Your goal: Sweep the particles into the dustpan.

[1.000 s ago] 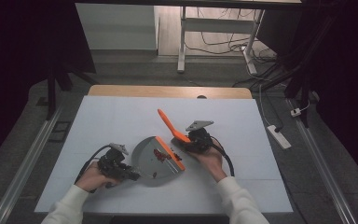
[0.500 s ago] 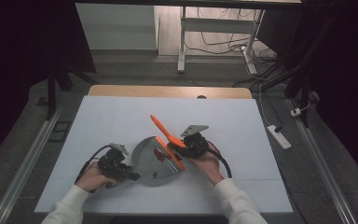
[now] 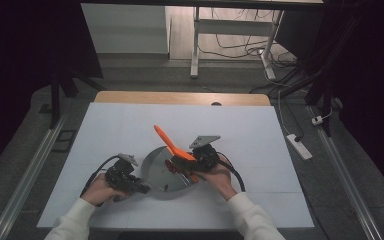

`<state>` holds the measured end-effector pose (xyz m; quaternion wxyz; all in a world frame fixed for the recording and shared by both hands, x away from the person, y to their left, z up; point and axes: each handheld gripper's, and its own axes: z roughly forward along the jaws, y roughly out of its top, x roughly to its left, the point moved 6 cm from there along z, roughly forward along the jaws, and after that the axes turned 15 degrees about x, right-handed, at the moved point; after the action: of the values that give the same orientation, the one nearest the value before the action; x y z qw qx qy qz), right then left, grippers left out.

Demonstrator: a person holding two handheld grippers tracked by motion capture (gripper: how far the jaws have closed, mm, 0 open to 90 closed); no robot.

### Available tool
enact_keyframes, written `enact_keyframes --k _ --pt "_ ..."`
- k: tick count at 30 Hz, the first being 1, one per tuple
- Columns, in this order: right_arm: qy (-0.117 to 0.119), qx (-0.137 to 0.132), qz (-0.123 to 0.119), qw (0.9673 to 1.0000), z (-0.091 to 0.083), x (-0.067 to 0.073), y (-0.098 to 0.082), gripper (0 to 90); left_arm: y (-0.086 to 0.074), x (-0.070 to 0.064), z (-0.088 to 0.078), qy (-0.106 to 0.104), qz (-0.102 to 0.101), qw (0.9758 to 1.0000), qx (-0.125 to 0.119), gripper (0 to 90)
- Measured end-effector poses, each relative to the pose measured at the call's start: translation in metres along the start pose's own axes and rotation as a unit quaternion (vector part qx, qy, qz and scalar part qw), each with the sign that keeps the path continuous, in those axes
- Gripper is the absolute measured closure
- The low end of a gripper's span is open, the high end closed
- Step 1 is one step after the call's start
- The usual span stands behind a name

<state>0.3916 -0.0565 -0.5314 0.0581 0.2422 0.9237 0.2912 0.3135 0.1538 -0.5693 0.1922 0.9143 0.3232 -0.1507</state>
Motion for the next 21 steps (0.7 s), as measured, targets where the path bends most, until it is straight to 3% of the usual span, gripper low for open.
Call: enact_keyframes --k 4,12,21 --pt "-0.003 -0.01 -0.005 0.9999 -0.004 0.001 0.002 70.1 0.0 0.0 0.0 0.0 0.001 1.0 0.0 61.3" --pt "-0.022 -0.024 0.021 0.9992 -0.015 -0.014 -0.001 70.1 0.0 0.0 0.0 0.001 0.001 1.0 -0.001 61.3" --pt "-0.056 0.003 0.038 0.9977 -0.014 -0.029 -0.013 70.1 0.0 0.0 0.0 0.001 0.0 1.0 0.0 61.3"
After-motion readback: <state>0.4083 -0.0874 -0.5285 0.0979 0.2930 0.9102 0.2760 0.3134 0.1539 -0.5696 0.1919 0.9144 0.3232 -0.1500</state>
